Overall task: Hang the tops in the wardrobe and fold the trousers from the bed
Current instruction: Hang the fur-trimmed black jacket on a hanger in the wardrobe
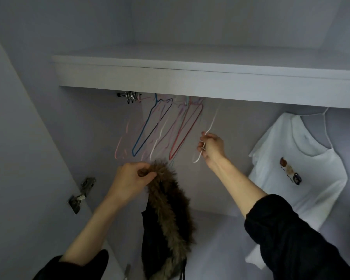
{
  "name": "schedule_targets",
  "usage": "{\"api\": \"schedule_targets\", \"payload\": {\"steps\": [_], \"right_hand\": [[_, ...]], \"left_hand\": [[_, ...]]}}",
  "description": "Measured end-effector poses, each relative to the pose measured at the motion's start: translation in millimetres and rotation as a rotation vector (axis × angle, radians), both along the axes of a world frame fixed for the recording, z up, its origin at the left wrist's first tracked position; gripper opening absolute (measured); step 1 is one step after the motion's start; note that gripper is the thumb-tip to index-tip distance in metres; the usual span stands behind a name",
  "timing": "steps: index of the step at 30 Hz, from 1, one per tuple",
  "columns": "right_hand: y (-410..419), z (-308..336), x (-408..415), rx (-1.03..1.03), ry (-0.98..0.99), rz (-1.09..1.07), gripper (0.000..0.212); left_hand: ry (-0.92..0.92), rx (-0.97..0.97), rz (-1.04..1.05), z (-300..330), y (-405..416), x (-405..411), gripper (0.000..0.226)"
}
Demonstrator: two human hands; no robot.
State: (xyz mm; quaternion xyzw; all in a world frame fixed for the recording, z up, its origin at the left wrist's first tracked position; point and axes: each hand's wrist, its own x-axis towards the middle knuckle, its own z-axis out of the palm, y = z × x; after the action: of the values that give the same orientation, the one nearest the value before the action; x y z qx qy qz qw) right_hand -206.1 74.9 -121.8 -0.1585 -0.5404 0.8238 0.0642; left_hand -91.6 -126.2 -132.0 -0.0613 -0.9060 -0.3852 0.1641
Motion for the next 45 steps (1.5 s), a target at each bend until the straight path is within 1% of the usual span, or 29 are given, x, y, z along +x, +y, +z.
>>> {"api": "schedule_targets", "payload": {"steps": [4, 7, 9, 11, 13, 15, 17, 19, 21, 24, 26, 29, 33, 34, 35, 37, 41, 45], "right_hand": [[24.8, -3.9, 15.0, 0.126, -0.002, -0.068, 0.037], [46.5, -14.5, 26.7, 0.281, -0.092, -0.102, 0.026], [60.1, -28.4, 39.0, 0.358, -0.176, -0.077, 0.022], [74.2, -47.7, 53.3, 0.438, -0.242, -0.055, 0.027], [88.3, -67.0, 66.1, 0.509, -0.265, -0.05, 0.032], [102.8, -81.1, 78.8, 0.514, -0.253, -0.051, 0.032], [117.6, -91.9, 93.8, 0.412, -0.209, -0.083, 0.035], [130.3, -102.3, 110.3, 0.325, -0.143, -0.109, 0.044], [138.8, -110.6, 120.9, 0.351, -0.116, -0.063, 0.047], [147.2, -116.5, 119.1, 0.28, -0.12, 0.028, 0.029], [149.2, -119.3, 113.8, 0.238, -0.143, 0.006, 0.024], [149.8, -130.0, 111.5, 0.337, -0.216, -0.051, 0.026], [147.7, -134.6, 112.3, 0.479, -0.282, -0.018, 0.033], [147.9, -133.0, 112.3, 0.497, -0.284, -0.011, 0.034], [148.5, -131.7, 113.0, 0.505, -0.282, -0.006, 0.035], [151.7, -130.2, 116.4, 0.558, -0.261, 0.006, 0.037], [156.6, -128.4, 129.6, 0.802, -0.206, 0.114, 0.041], [142.1, -119.5, 134.5, 0.952, -0.153, 0.2, 0.042]], "left_hand": [[-0.006, 0.008, -0.04, -2.5, 13.4, 2.6, 0.007], [-0.014, 0.019, -0.057, -5.8, 22.9, 4.8, 0.007], [-0.027, 0.027, -0.071, -9.5, 28.1, 6.3, 0.008], [-0.029, 0.025, -0.082, -13.8, 34.0, 8.5, 0.008], [-0.023, 0.019, -0.075, -17.6, 38.5, 9.7, 0.007], [-0.037, 0.031, -0.066, -21.2, 41.9, 10.0, 0.006], [-0.069, 0.067, -0.063, -24.5, 45.3, 9.8, 0.005], [-0.103, 0.097, -0.068, -27.8, 48.7, 9.6, 0.002], [-0.141, 0.123, -0.089, -31.0, 51.2, 9.4, 0.004], [-0.195, 0.17, -0.121, -33.3, 52.8, 7.9, 0.007], [-0.242, 0.219, -0.117, -34.8, 52.7, 7.5, 0.011], [-0.349, 0.316, -0.083, -39.7, 51.7, 6.9, 0.016], [-0.49, 0.441, 0.036, -51.8, 47.0, 4.0, 0.009], [-0.507, 0.45, 0.069, -55.3, 46.1, 2.7, 0.013], [-0.516, 0.438, 0.09, -58.3, 45.4, 1.4, 0.016], [-0.496, 0.354, 0.097, -62.2, 43.9, -1.5, 0.017], [-0.41, 0.097, 0.087, -64.8, 42.1, -9.8, 0.015], [-0.322, -0.085, 0.04, -61.4, 49.9, -13.2, 0.017]]}}
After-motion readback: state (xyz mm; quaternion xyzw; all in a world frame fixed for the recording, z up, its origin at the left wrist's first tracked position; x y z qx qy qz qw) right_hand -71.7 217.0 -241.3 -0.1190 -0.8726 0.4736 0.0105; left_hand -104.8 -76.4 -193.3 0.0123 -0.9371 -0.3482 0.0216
